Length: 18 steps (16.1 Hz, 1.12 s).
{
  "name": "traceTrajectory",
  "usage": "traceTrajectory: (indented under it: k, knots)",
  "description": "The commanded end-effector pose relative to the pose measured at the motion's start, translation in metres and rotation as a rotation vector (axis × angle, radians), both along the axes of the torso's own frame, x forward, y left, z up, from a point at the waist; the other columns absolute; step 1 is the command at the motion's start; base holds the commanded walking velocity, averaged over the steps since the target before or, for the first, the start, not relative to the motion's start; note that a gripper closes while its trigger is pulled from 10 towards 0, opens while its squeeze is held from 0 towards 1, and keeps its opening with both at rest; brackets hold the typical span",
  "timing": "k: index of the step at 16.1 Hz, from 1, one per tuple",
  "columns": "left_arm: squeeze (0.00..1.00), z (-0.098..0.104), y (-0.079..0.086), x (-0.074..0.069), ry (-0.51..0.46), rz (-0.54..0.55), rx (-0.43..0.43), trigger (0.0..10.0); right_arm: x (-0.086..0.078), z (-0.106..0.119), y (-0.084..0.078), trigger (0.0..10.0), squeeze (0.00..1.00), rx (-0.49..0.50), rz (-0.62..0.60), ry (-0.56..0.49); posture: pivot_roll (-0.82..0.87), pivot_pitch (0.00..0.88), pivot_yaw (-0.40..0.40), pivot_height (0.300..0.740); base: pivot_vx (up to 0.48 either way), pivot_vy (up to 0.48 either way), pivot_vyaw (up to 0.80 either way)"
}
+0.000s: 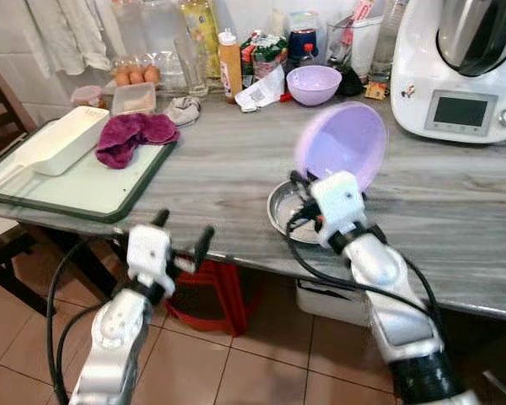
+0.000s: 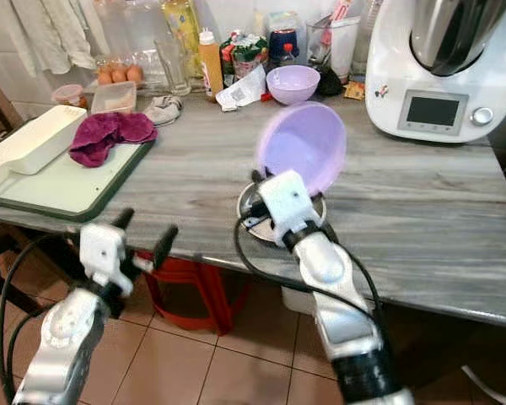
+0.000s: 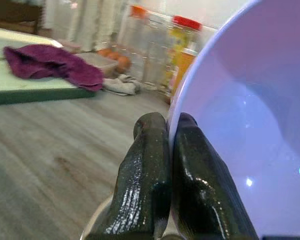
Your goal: Setting the table
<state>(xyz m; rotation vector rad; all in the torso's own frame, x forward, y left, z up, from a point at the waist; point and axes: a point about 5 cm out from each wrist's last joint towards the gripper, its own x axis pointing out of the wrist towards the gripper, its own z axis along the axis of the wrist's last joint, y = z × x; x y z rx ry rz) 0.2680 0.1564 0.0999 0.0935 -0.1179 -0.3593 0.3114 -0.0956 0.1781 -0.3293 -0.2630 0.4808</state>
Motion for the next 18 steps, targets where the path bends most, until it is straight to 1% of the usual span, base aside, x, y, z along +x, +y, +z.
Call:
traceTrajectory:
  k: [1, 3, 5, 9, 10, 11, 13, 18]
  knots:
    - [0.00, 0.004, 0.000, -0.003, -0.018, -0.020, 0.022, 10.0, 0.002, 0.003, 0.008, 10.0, 0.00, -0.031, 0.077, -0.002, -0.13, 0.119, 0.066, 0.740, 0.000, 0.000, 0.00]
    - [0.00, 0.002, 0.000, -0.007, -0.013, -0.013, 0.026, 10.0, 0.010, 0.006, 0.011, 10.0, 0.00, -0.081, 0.140, 0.009, -0.14, 0.129, 0.054, 0.740, 0.000, 0.000, 0.00]
    - [0.00, 0.000, -0.001, -0.010, -0.003, -0.007, 0.024, 10.0, 0.022, 0.010, 0.019, 10.0, 0.00, -0.155, 0.238, 0.031, -0.13, 0.133, 0.045, 0.740, 0.000, 0.000, 0.00]
    - [0.00, -0.001, -0.004, -0.013, 0.006, -0.019, 0.020, 10.0, 0.033, 0.010, 0.027, 10.0, 0.00, -0.275, 0.393, 0.082, -0.12, 0.134, 0.034, 0.740, 0.000, 0.000, 0.00]
    - [0.00, -0.001, -0.004, -0.014, 0.002, -0.026, 0.023, 10.0, 0.037, 0.010, 0.029, 10.0, 0.00, -0.305, 0.439, 0.109, -0.12, 0.134, 0.034, 0.740, 0.000, 0.000, 0.00]
    - [0.00, -0.001, -0.005, -0.014, 0.001, -0.030, 0.026, 10.0, 0.039, 0.009, 0.030, 10.0, 0.00, -0.309, 0.454, 0.116, -0.12, 0.134, 0.034, 0.740, 0.000, 0.000, 0.00]
    - [0.00, -0.001, -0.004, -0.015, 0.000, -0.030, 0.031, 10.0, 0.048, 0.005, 0.029, 10.0, 0.00, -0.301, 0.471, 0.191, -0.10, 0.136, 0.032, 0.740, 0.000, 0.000, 0.00]
    - [0.00, -0.002, -0.002, -0.017, 0.017, -0.040, 0.025, 10.0, 0.054, 0.002, 0.030, 10.0, 0.00, -0.378, 0.541, 0.205, -0.10, 0.139, 0.045, 0.740, 0.000, 0.000, 0.00]
